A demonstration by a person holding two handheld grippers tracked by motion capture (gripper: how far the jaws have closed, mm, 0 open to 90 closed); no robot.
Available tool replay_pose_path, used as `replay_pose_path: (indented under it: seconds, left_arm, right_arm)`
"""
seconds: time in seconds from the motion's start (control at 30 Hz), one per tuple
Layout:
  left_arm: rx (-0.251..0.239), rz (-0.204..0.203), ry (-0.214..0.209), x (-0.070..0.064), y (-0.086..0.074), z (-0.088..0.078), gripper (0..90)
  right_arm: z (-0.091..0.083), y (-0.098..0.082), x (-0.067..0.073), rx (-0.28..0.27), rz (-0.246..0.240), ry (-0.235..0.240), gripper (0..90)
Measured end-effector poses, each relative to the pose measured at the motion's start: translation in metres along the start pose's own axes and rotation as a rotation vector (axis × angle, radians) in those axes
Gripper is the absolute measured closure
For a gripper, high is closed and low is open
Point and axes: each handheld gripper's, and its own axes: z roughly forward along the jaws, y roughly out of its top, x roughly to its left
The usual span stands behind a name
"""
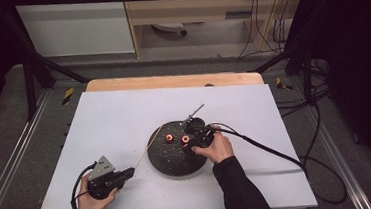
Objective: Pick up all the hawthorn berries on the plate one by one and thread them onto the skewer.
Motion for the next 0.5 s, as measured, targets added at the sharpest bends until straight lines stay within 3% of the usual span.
replay_pose_path:
  seconds: [0.33,0.5]
  left_arm:
    - [-0.003,-0.004,0.005,-0.001,0.000,0.000,88.4]
    - [-0.006,-0.006,0.006,-0.001,-0.001,0.000,88.4]
  right_arm:
    - [-0.014,-0.005,0.005,-0.108,0.029,-0.008,61.0]
    - [-0.018,-0.014,0.004,-0.215,0.068,0.000,61.0]
